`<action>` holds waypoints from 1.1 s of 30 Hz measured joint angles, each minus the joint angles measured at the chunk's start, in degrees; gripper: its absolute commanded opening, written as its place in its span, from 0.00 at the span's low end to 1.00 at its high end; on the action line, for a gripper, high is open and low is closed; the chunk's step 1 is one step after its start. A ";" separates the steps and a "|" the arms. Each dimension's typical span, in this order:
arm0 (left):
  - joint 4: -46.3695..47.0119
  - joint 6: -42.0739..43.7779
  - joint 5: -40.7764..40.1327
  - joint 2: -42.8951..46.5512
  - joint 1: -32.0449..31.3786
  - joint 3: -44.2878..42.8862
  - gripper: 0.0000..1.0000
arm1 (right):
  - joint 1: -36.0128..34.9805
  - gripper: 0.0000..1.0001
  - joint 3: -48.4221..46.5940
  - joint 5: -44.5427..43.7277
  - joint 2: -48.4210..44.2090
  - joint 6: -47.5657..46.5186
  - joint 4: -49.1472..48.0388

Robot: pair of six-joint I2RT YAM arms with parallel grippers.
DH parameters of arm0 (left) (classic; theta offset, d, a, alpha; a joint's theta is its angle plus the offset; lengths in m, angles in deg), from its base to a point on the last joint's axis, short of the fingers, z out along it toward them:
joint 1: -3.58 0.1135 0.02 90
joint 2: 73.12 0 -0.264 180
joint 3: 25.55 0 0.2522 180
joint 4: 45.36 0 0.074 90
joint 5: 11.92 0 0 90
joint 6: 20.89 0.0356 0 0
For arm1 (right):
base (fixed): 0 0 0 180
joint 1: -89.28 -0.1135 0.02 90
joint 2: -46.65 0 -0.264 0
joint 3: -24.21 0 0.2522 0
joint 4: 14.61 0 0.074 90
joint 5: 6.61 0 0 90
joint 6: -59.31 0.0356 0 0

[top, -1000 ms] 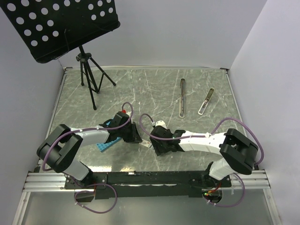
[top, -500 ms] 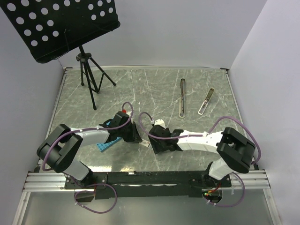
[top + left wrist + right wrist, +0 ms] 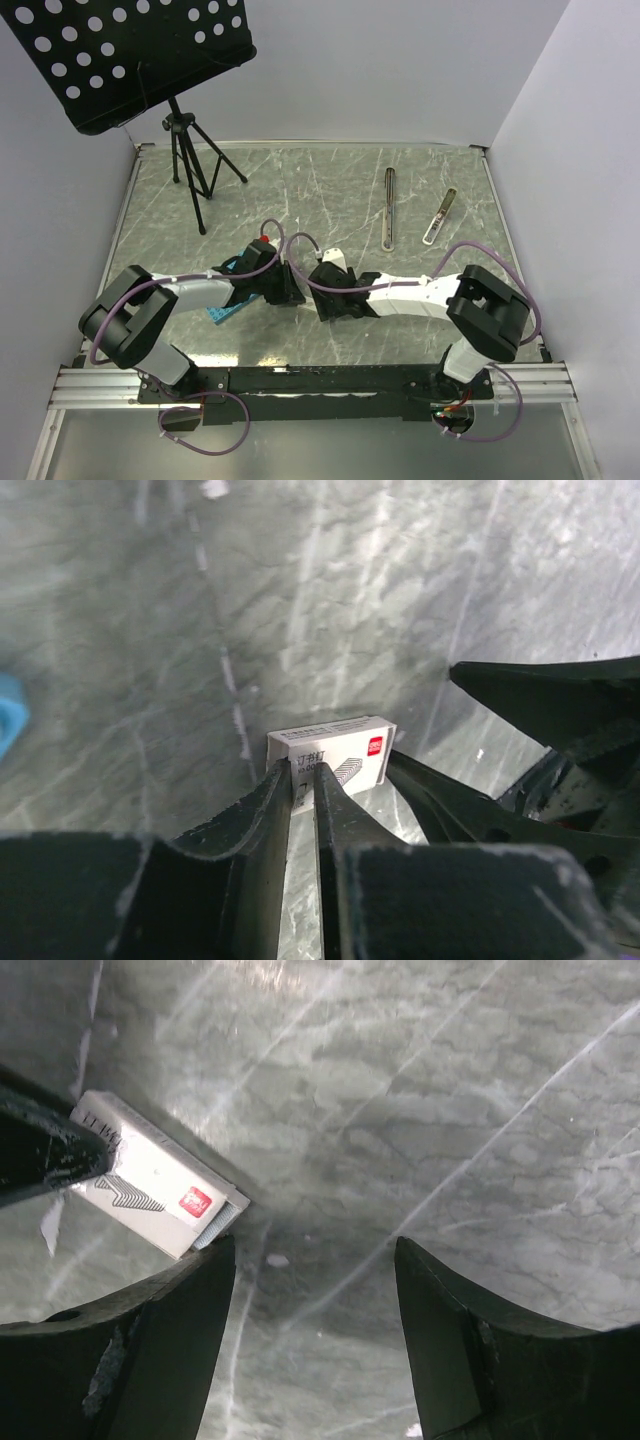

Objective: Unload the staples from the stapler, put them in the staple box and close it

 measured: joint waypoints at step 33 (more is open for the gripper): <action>-12.85 -11.91 -17.40 33.68 -4.72 2.99 0.56 | 1.40 0.94 -5.11 1.68 -6.95 5.97 7.43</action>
